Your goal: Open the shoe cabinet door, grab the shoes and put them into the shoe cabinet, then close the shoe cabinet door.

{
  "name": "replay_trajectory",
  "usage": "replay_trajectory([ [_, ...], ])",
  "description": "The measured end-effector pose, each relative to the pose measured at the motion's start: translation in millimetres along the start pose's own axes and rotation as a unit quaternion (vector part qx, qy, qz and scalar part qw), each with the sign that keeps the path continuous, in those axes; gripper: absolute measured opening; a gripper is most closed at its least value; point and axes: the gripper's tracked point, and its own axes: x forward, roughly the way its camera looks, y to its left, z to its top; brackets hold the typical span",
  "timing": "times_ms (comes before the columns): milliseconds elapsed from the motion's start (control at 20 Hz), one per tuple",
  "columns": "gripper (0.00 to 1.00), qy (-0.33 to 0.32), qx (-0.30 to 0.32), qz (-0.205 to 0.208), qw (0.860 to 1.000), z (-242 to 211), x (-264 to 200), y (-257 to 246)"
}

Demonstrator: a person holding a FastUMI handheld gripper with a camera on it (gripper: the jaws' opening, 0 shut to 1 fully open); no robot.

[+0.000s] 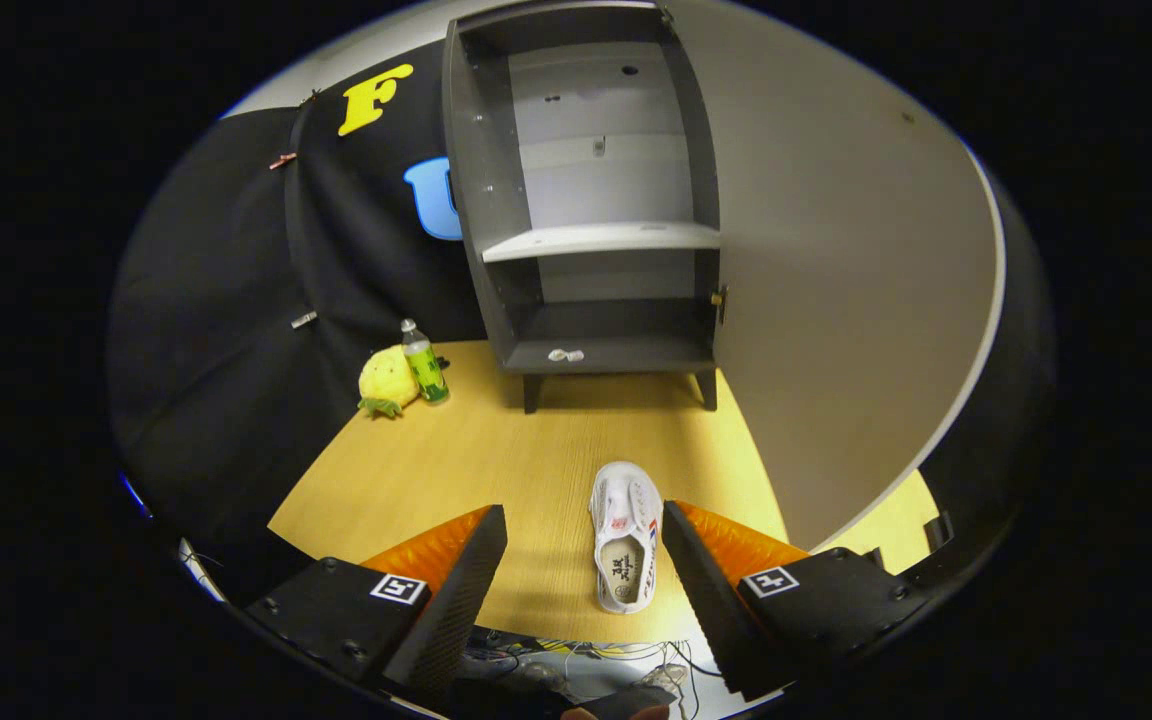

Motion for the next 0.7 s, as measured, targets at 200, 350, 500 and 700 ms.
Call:
replay_trajectory([
  [200,0.99,0.038,0.011,-0.002,0.999,-56,50,0],
  [350,0.9,0.065,0.017,-0.004,0.998,-94,81,-5],
  [500,0.86,0.083,0.031,-0.011,0.996,-117,110,-10],
  [700,0.65,0.085,0.036,-0.019,0.996,-129,138,-11],
])
